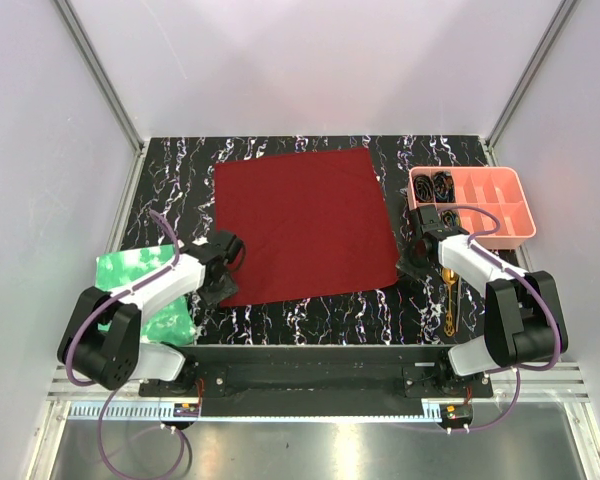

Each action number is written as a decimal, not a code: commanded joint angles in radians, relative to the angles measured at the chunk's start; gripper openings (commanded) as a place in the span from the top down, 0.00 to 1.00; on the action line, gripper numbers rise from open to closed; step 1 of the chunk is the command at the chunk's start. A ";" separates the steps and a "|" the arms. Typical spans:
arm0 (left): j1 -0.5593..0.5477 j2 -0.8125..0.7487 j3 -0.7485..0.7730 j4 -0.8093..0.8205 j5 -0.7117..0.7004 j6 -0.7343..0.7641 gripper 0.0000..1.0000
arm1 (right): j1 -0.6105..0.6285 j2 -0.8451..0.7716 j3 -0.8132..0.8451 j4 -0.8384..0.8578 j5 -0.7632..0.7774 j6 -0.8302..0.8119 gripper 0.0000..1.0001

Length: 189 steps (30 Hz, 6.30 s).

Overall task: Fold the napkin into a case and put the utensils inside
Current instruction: Pick up the flattened napkin from the center of the board, then flatten the napkin at the center of the board, then fold and flatten the napkin at the center of the board.

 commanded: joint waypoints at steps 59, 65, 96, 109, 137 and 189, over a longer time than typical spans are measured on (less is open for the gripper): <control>-0.007 -0.746 0.820 0.166 0.264 0.578 1.00 | -0.004 -0.729 0.738 -0.098 -0.572 -0.384 1.00; -0.007 -0.706 0.880 0.169 0.237 0.543 1.00 | -0.004 -0.738 0.791 -0.096 -0.487 -0.316 1.00; 0.323 0.616 0.965 0.381 0.241 0.522 1.00 | -0.036 0.576 0.918 0.161 -0.026 -0.471 1.00; 0.333 0.325 0.688 0.310 0.186 0.463 1.00 | -0.038 0.342 0.760 0.026 -0.075 -0.391 1.00; 0.363 0.500 0.900 0.334 0.270 0.454 1.00 | -0.049 0.629 1.148 -0.096 -0.195 -0.397 1.00; 0.361 -0.403 0.081 -0.226 0.381 0.333 1.00 | -0.006 -0.377 -0.013 -0.349 -0.267 -0.093 1.00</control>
